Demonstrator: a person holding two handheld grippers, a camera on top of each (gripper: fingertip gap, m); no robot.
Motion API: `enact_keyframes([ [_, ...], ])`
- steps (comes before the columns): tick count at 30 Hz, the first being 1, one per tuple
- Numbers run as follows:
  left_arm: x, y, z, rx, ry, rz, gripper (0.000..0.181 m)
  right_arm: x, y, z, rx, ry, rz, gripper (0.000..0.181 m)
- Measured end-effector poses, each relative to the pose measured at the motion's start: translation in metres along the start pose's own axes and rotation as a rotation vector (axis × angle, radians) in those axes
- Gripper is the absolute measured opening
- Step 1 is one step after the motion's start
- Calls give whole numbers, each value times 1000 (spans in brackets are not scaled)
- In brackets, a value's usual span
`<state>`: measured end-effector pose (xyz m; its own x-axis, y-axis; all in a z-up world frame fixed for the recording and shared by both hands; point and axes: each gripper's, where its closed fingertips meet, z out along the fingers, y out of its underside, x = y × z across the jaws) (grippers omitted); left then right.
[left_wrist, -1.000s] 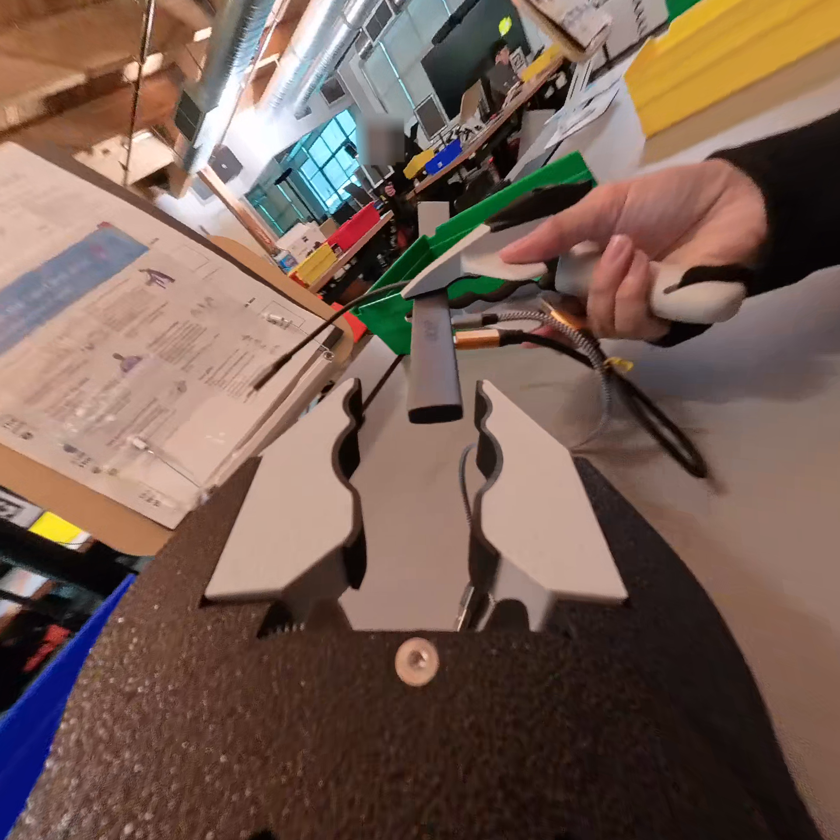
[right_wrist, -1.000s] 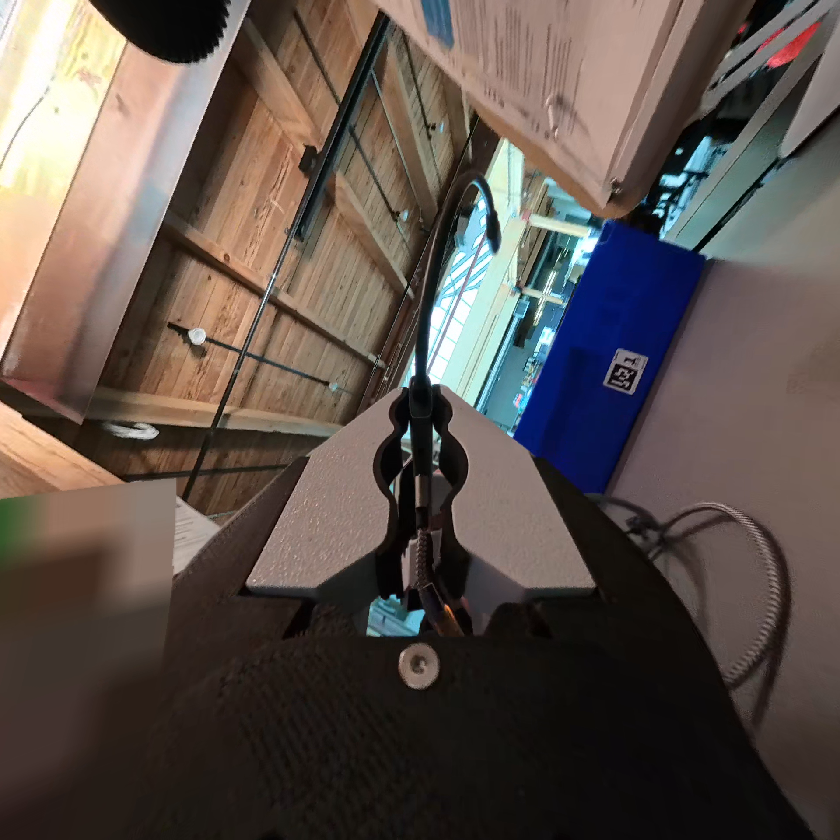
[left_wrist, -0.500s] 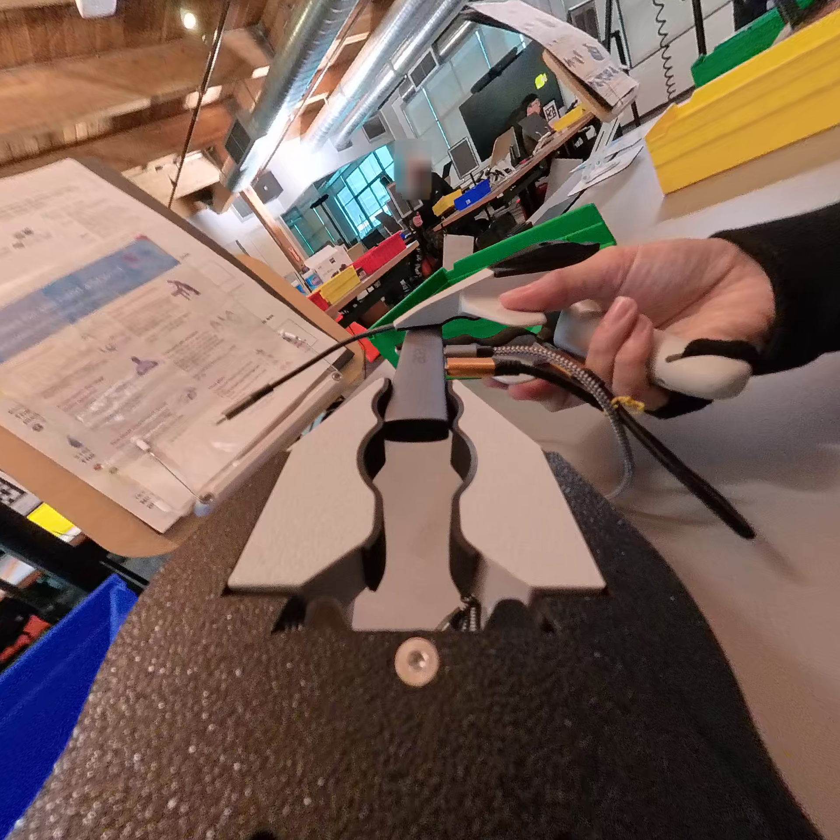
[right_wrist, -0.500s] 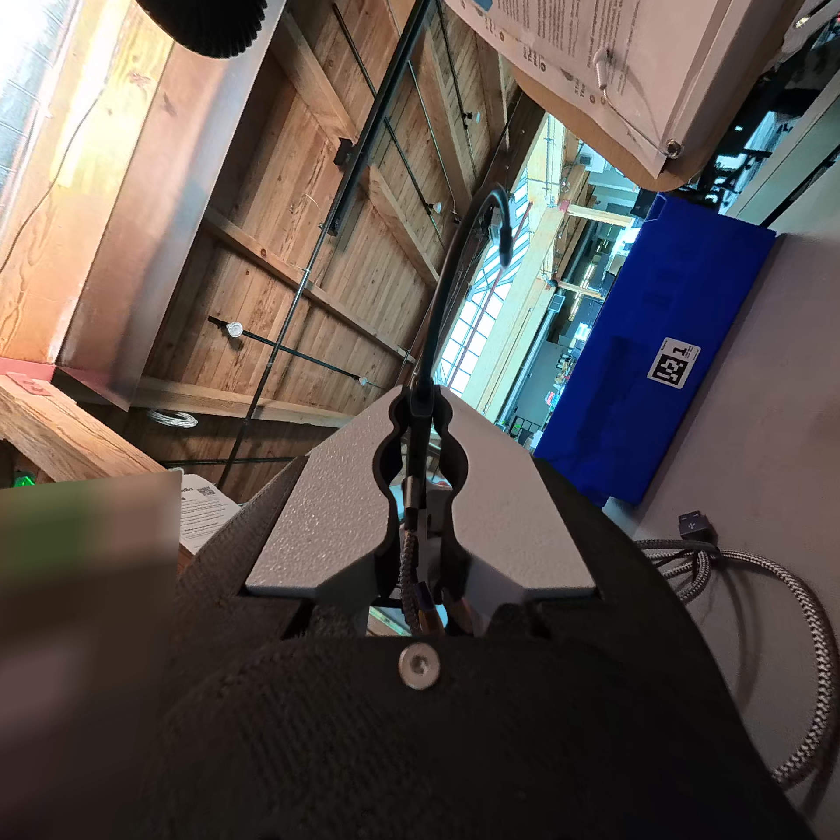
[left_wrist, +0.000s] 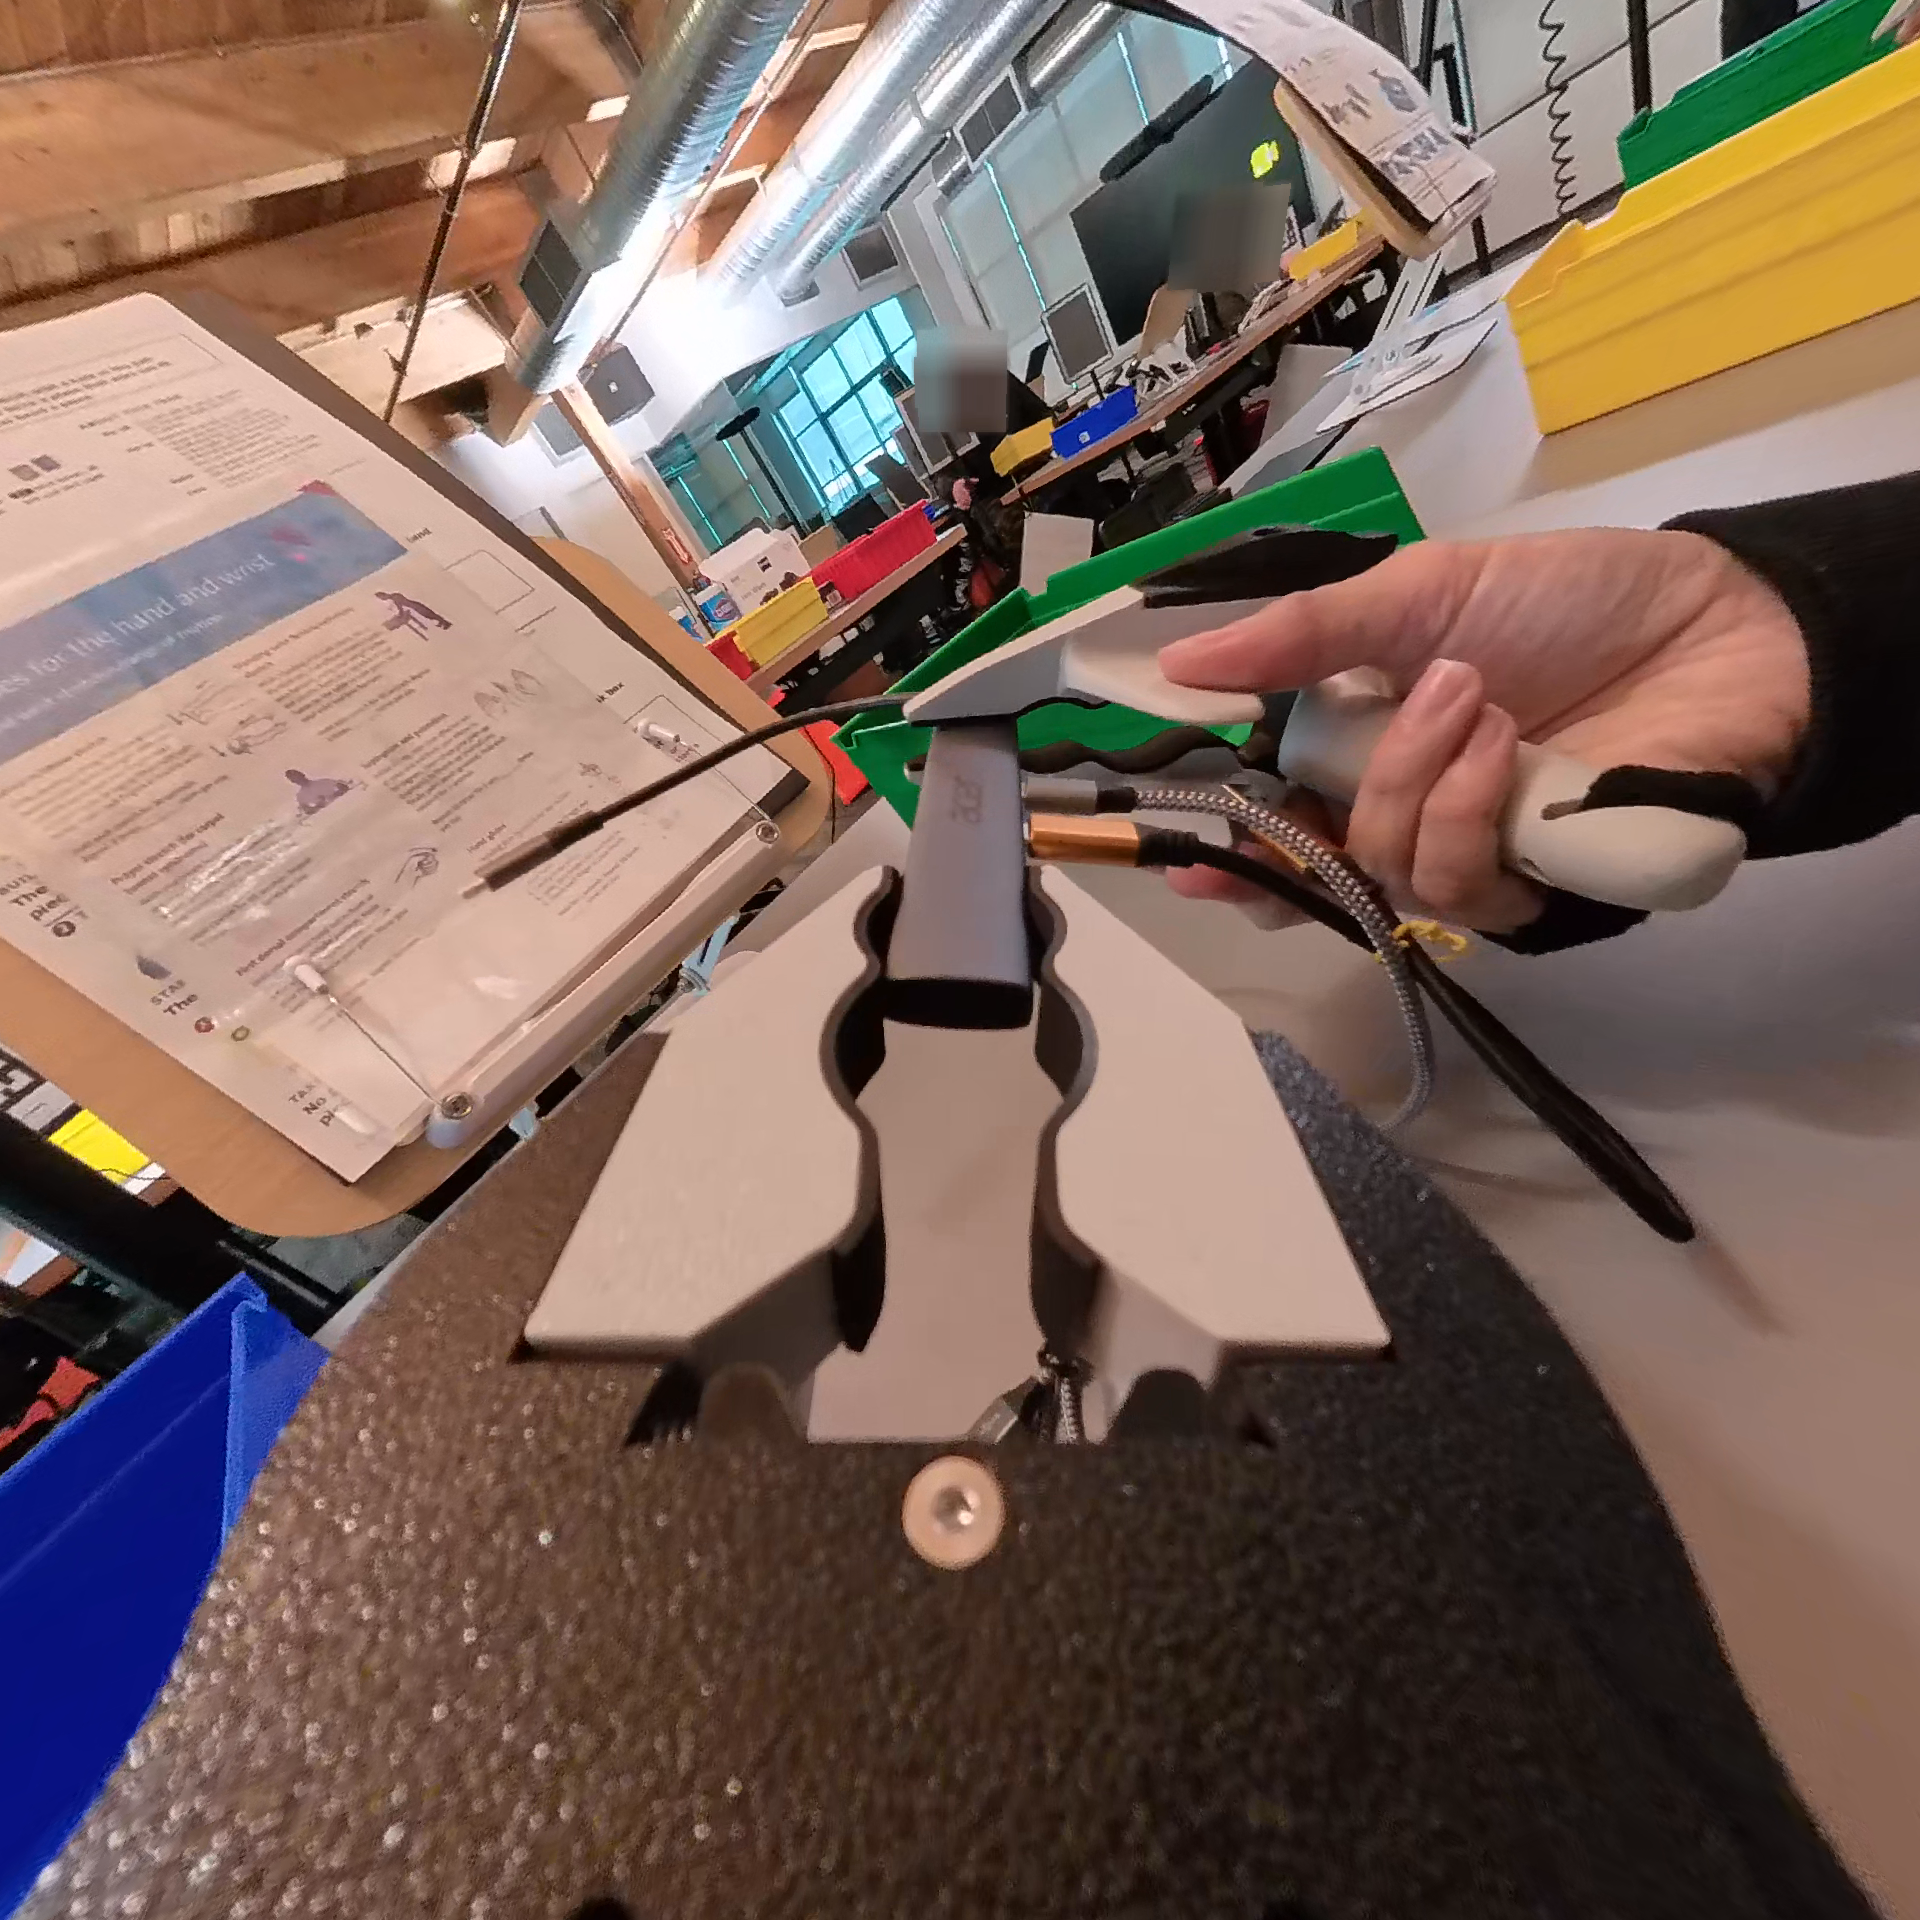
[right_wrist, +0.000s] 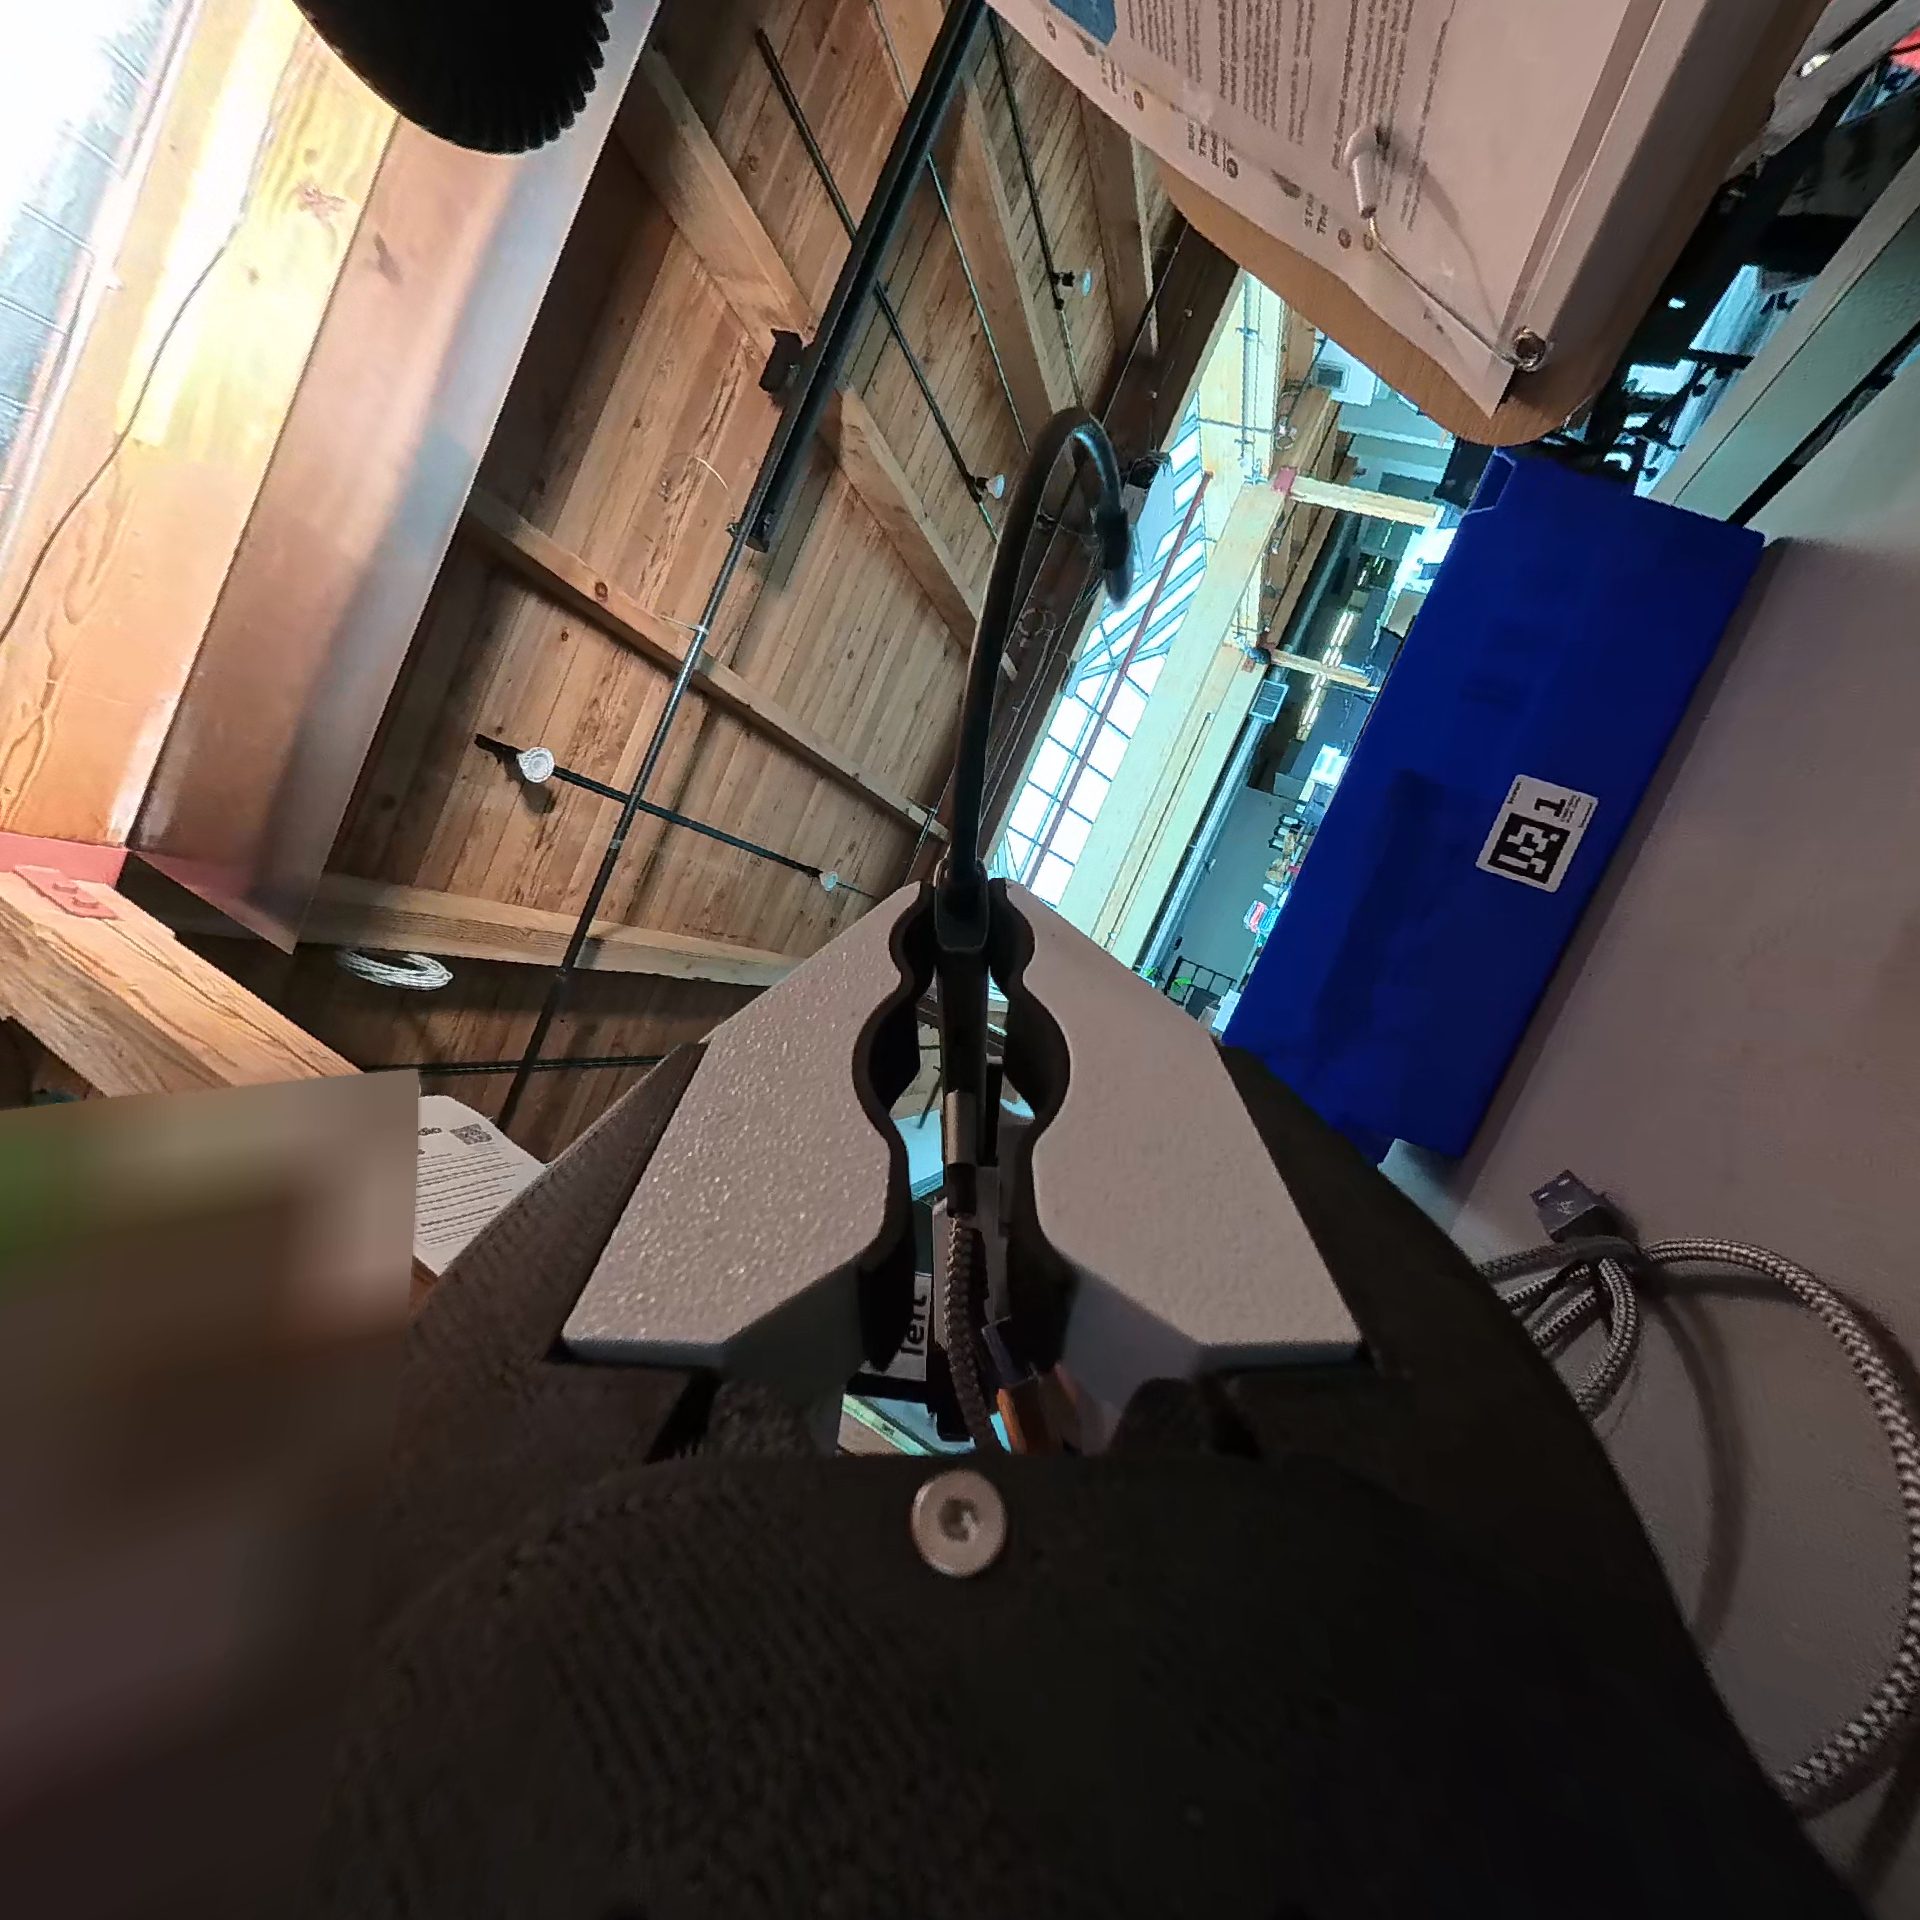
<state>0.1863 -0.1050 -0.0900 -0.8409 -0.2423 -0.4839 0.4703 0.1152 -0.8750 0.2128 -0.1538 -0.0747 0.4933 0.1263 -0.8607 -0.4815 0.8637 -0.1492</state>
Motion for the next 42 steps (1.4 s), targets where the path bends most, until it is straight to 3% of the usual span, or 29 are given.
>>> enact_keyframes([
  [5, 0, 0, 1, -23, 3, -31, 21, 1, -1, 0, -6, 18, -38, 8],
  [8, -7, -2, -1, -18, -20, -114, 21, -3, 3, 4, -47, 29, -178, 15],
  [12, -42, 8, -9, -45, -140, -267, 21, -12, 5, 8, -98, 151, -660, 75],
  [15, -61, 19, -17, -73, -214, -321, 21, -26, 24, 12, -176, 208, -1141, 87],
  [19, -67, 29, -19, -96, -265, -350, 21, -30, 74, 24, -294, 140, -1456, 59],
  [24, -63, 30, -16, -109, -289, -343, 21, -5, 68, 26, -287, 302, -1575, 34],
  [35, -44, 16, -5, -55, -303, -313, 21, 8, 46, 21, -210, 396, -1450, 15],
  [42, -42, 23, -2, -64, -297, -365, 21, 18, 45, 20, -221, 436, -1439, 15],
])
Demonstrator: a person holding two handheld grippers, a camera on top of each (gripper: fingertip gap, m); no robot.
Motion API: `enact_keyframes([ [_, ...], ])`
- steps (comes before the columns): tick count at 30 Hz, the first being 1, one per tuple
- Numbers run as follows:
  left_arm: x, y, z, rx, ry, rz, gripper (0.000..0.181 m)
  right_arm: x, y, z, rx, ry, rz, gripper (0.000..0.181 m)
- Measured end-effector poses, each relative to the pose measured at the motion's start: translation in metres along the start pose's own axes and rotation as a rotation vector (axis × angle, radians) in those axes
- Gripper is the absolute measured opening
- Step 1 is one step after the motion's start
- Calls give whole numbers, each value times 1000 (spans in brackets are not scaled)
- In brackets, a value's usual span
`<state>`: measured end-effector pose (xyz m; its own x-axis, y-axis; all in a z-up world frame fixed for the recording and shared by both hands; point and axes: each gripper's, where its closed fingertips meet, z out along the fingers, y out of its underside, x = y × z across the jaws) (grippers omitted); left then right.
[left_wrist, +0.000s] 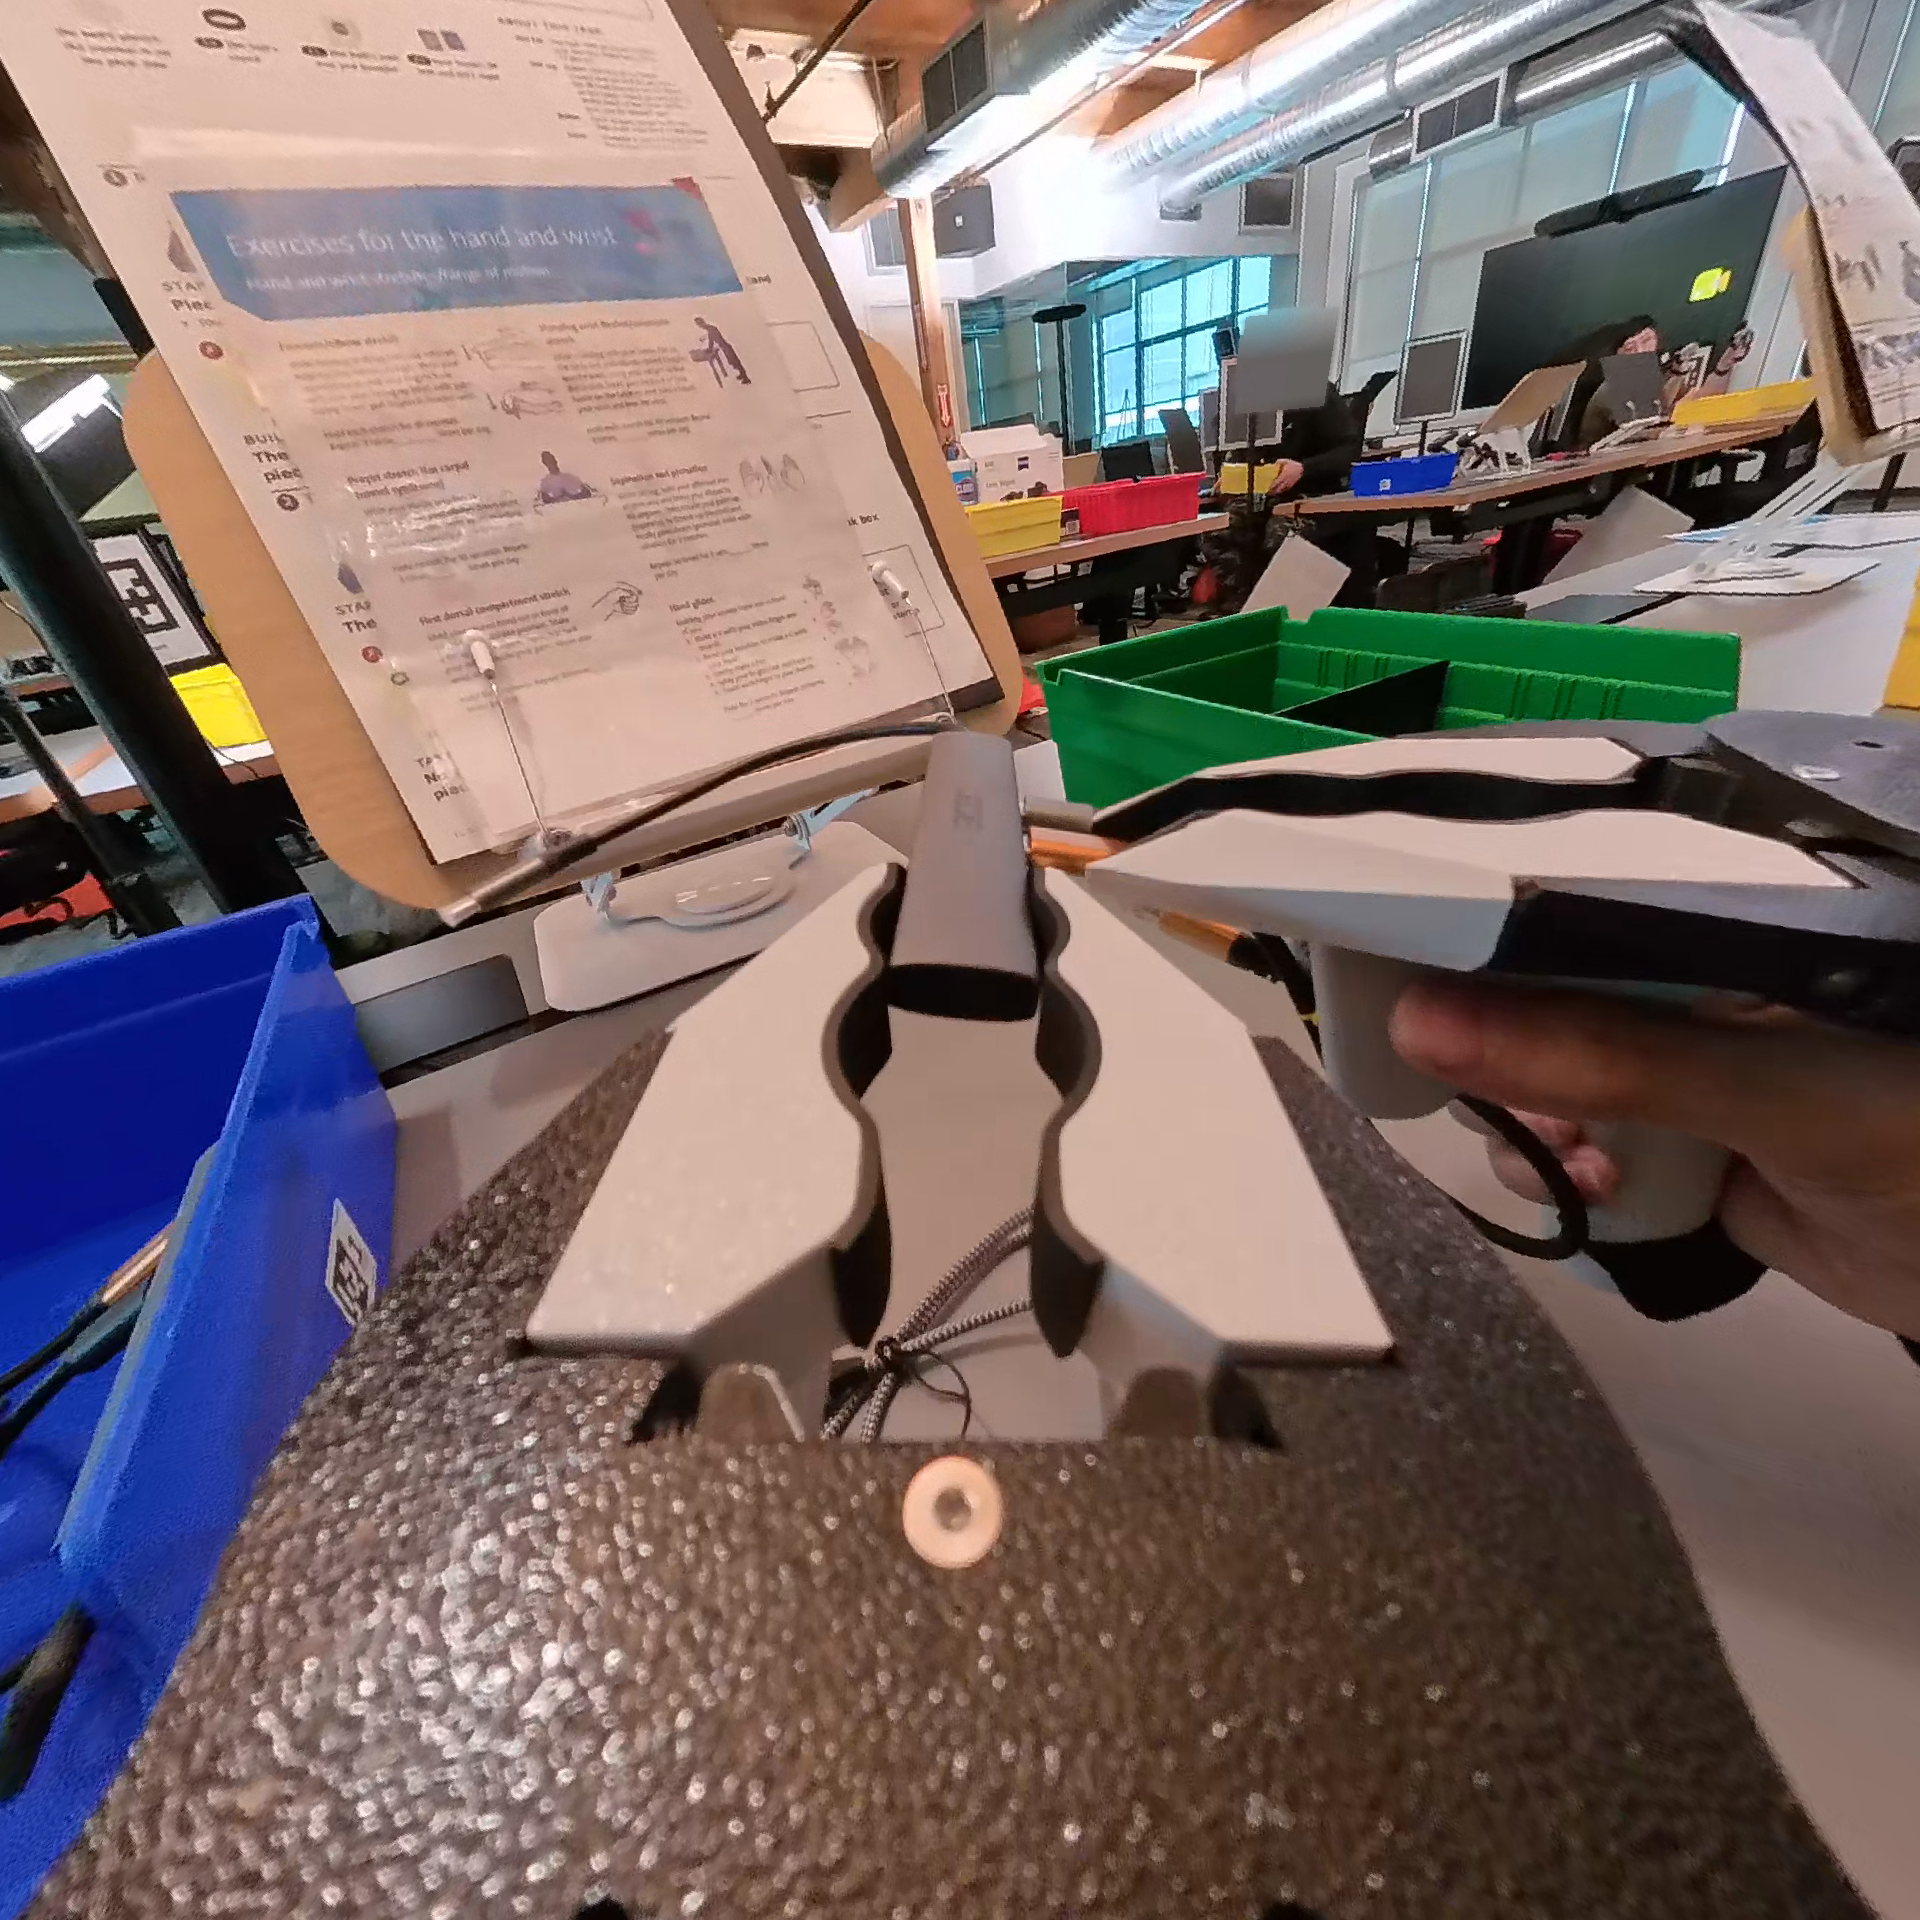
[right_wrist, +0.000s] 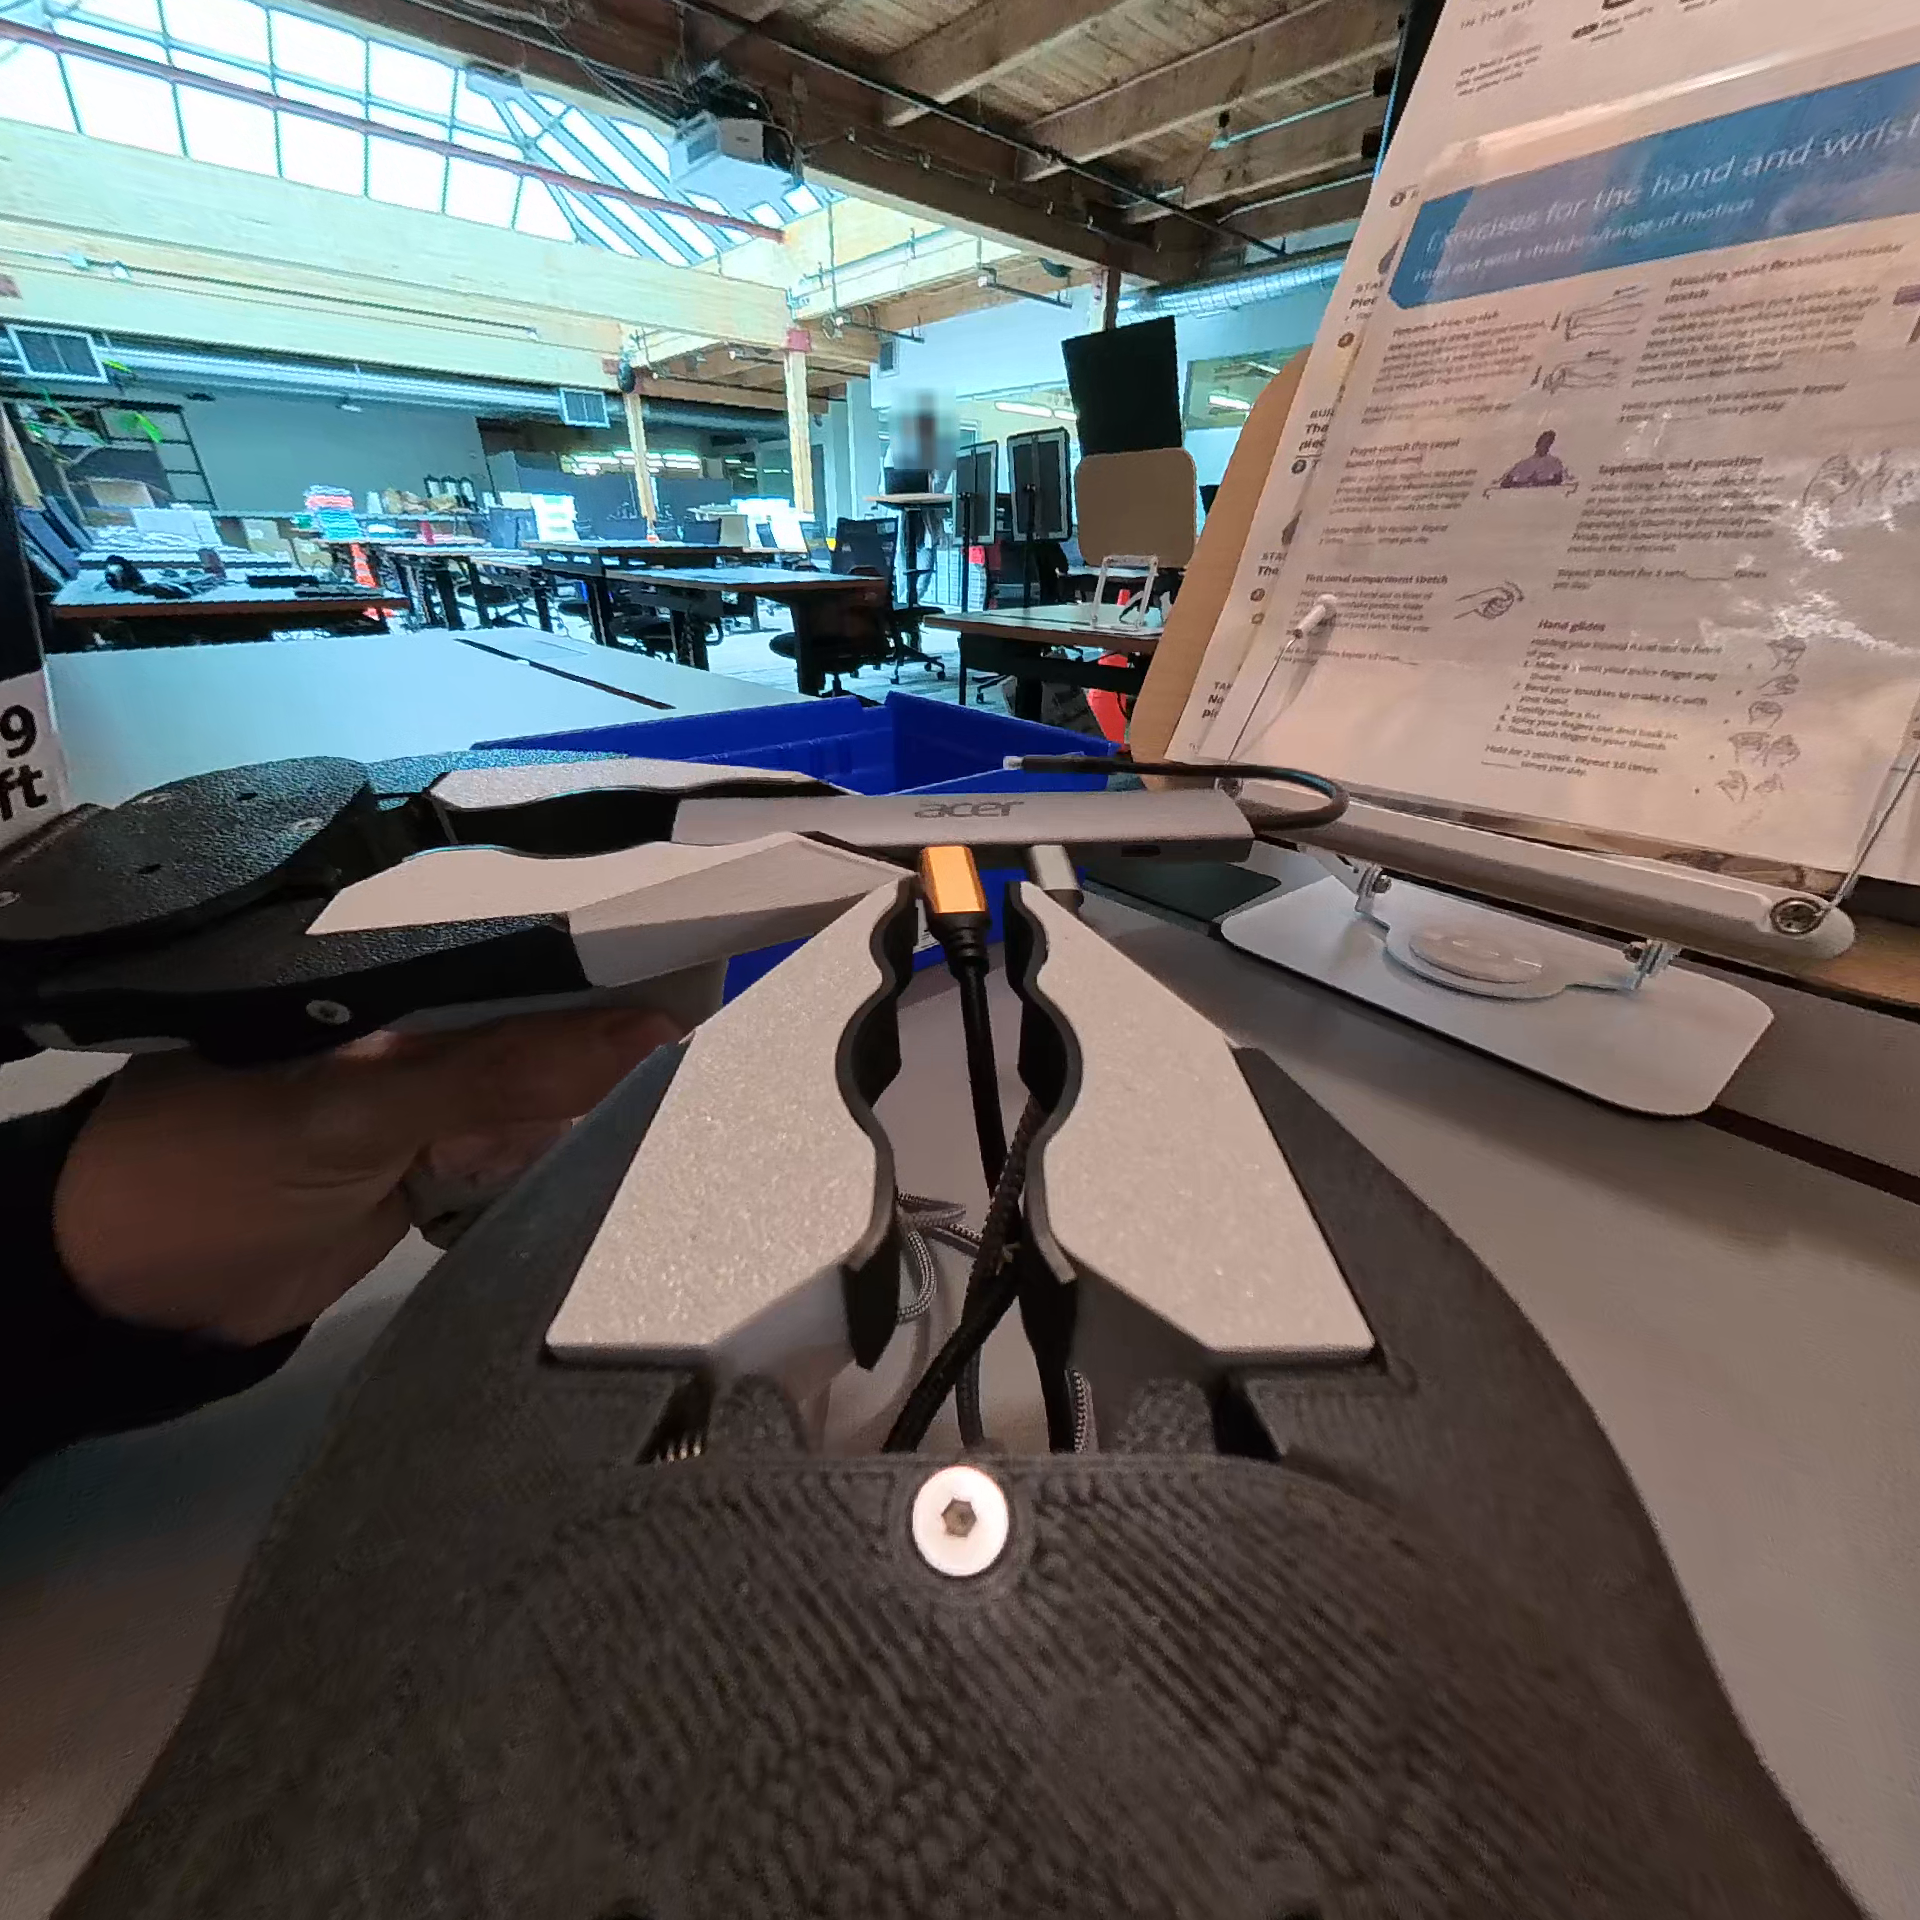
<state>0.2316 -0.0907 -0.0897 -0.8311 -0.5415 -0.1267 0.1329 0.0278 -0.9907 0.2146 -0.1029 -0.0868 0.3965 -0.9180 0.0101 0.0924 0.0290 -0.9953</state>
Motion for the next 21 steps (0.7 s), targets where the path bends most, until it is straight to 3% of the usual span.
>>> enact_keyframes([
  [11, 0, 3, 2, 3, 10, -3, 21, 1, 5, 1, -92, -11, 15, 11],
  [21, 6, -17, -3, 33, -21, 230, 21, -3, -8, -9, -136, -11, -22, 11],
])
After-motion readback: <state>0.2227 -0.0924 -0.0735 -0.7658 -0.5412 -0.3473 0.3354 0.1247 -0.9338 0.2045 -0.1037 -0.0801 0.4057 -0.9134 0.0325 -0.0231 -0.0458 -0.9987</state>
